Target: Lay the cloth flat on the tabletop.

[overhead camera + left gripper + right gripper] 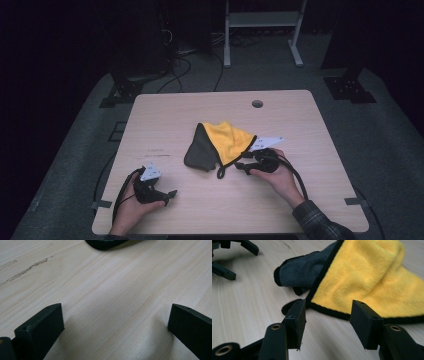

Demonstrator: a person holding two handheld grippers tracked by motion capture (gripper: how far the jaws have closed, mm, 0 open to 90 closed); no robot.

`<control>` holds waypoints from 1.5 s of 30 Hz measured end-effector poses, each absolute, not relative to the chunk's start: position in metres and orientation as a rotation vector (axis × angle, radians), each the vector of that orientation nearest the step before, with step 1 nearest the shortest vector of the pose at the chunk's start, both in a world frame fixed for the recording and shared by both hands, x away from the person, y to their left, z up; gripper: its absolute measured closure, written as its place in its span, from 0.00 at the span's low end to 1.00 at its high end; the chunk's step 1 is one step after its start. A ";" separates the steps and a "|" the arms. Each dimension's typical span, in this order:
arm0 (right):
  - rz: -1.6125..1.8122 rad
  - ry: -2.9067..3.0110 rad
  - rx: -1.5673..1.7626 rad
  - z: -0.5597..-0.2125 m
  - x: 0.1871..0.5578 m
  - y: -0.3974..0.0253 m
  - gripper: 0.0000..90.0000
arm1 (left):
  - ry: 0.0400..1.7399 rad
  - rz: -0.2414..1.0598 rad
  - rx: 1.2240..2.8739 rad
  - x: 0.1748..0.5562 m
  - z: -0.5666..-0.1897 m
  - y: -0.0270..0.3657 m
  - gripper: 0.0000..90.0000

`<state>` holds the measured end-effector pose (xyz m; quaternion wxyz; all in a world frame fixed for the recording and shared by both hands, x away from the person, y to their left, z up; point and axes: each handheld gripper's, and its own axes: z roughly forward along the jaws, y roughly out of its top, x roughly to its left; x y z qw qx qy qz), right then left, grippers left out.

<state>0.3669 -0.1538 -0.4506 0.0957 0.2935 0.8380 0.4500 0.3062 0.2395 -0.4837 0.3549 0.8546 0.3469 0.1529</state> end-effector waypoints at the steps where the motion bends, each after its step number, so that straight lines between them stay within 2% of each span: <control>1: 1.340 2.485 0.865 -0.451 0.368 -0.150 0.50 | 0.896 0.395 2.208 0.306 -0.484 0.239 0.00; 12: 1.289 2.559 0.804 -0.470 0.371 -0.109 0.42 | 0.897 0.395 2.208 0.306 -0.484 0.240 0.00; 17: 1.248 2.579 0.791 -0.478 0.374 -0.094 0.42 | 0.896 0.394 2.208 0.306 -0.484 0.240 0.00; 20: 1.205 2.571 0.777 -0.482 0.374 -0.091 0.50 | 0.896 0.394 2.208 0.306 -0.484 0.240 0.00; 23: 1.177 2.544 0.769 -0.481 0.374 -0.095 0.72 | 0.896 0.394 2.208 0.306 -0.484 0.240 0.00; 26: 1.173 2.538 0.797 -0.480 0.375 -0.098 0.85 | 0.896 0.394 2.208 0.306 -0.484 0.240 0.00; 30: 1.199 2.542 0.849 -0.479 0.377 -0.103 0.90 | 0.897 0.395 2.208 0.306 -0.484 0.240 0.00; 36: 1.260 2.513 0.886 -0.460 0.376 -0.119 0.90 | 0.896 0.394 2.208 0.306 -0.484 0.240 0.00; 45: 1.307 2.427 0.931 -0.431 0.369 -0.167 0.91 | 0.896 0.395 2.208 0.306 -0.484 0.240 0.00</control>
